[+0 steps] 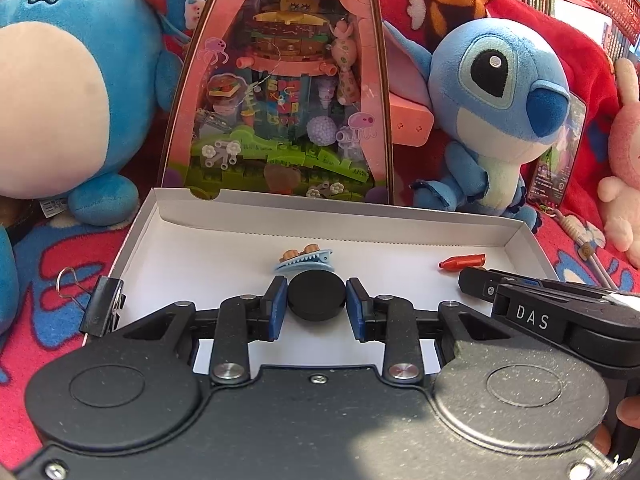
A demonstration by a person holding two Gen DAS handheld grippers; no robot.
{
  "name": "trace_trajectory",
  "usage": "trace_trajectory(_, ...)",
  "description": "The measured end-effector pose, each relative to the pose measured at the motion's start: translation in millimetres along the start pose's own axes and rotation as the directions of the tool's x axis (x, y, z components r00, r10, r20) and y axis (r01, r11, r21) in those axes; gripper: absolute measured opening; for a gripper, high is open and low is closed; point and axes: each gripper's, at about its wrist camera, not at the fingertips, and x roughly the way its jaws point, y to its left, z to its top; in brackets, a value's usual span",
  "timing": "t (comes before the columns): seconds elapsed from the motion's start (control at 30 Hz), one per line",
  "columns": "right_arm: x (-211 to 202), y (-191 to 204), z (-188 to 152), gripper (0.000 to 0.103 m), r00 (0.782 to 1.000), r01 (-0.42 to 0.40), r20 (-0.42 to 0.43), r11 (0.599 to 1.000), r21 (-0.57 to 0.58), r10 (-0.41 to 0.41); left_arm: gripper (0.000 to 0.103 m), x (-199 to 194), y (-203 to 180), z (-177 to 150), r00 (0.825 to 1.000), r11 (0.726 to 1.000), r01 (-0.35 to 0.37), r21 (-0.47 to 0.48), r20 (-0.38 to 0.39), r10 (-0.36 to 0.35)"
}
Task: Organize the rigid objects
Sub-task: 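Lower both tools into the box and open them to release lid and nut, then withdraw both tools from the box toward the items on the blanket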
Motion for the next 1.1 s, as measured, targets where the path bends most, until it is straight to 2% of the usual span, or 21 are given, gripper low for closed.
trace_trajectory(0.07, -0.8, 1.3, -0.2, 0.025, 1.000, 0.010, 0.002, 1.000, 0.006, -0.010, 0.030, -4.3, 1.0, 0.2, 1.000, 1.000, 0.002, -0.010, 0.002, -0.002)
trace_trajectory(0.13, -5.5, 1.0, -1.7, 0.028, 1.000, 0.006, 0.011, 1.000, 0.009, -0.006, 0.035, -10.2, 2.3, -0.4, 1.000, 1.000, 0.013, -0.012, 0.010, -0.013)
trace_trajectory(0.17, -8.8, 1.5, -2.6, 0.030, 1.000, 0.004, 0.018, 1.000, 0.003, -0.004, 0.041, -13.7, 2.5, -0.8, 1.000, 1.000, 0.014, -0.010, 0.018, -0.014)
trace_trajectory(0.2, -11.3, 2.0, -3.2, 0.038, 1.000, 0.003, 0.024, 1.000, -0.001, -0.003, 0.044, -18.6, 2.3, -1.7, 1.000, 1.000, 0.011, -0.002, 0.030, -0.011)
trace_trajectory(0.27, -19.8, 1.5, -4.1, 0.046, 0.999, -0.011, 0.036, 1.000, -0.001, 0.011, 0.046, -27.4, 1.8, -4.0, 0.999, 1.000, 0.004, 0.019, 0.049, -0.005)
trace_trajectory(0.33, -29.3, 1.8, -5.6, 0.049, 0.998, -0.018, 0.053, 1.000, -0.007, 0.018, 0.050, -38.1, 0.7, -7.9, 0.997, 0.999, -0.002, 0.045, 0.073, -0.001)
trace_trajectory(0.4, -40.1, 4.0, -9.4, 0.057, 0.997, -0.026, 0.074, 0.999, -0.033, 0.028, 0.055, -49.7, 0.2, -13.4, 0.995, 0.997, -0.004, 0.071, 0.099, -0.003)
trace_trajectory(0.47, -50.2, 6.0, -14.0, 0.060, 0.995, -0.037, 0.085, 0.998, -0.060, 0.042, 0.060, -60.2, 0.2, -19.1, 0.993, 0.996, -0.001, 0.088, 0.117, -0.009)
trace_trajectory(0.8, -107.3, 4.6, -52.5, 0.072, 0.987, -0.092, 0.123, 0.989, -0.116, 0.106, 0.070, -124.8, 3.9, -61.5, 0.984, 0.994, 0.035, 0.104, 0.170, -0.052)
trace_trajectory(0.9, -126.9, 2.4, -66.1, 0.078, 0.982, -0.111, 0.139, 0.985, -0.135, 0.130, 0.070, -140.9, 4.3, -76.1, 0.979, 0.995, 0.039, 0.087, 0.196, -0.056)
trace_trajectory(1.1, -156.4, -3.8, -88.9, 0.080, 0.973, -0.129, 0.173, 0.983, -0.134, 0.151, 0.071, -164.5, -0.2, -103.6, 0.973, 0.994, 0.077, 0.083, 0.209, -0.093)
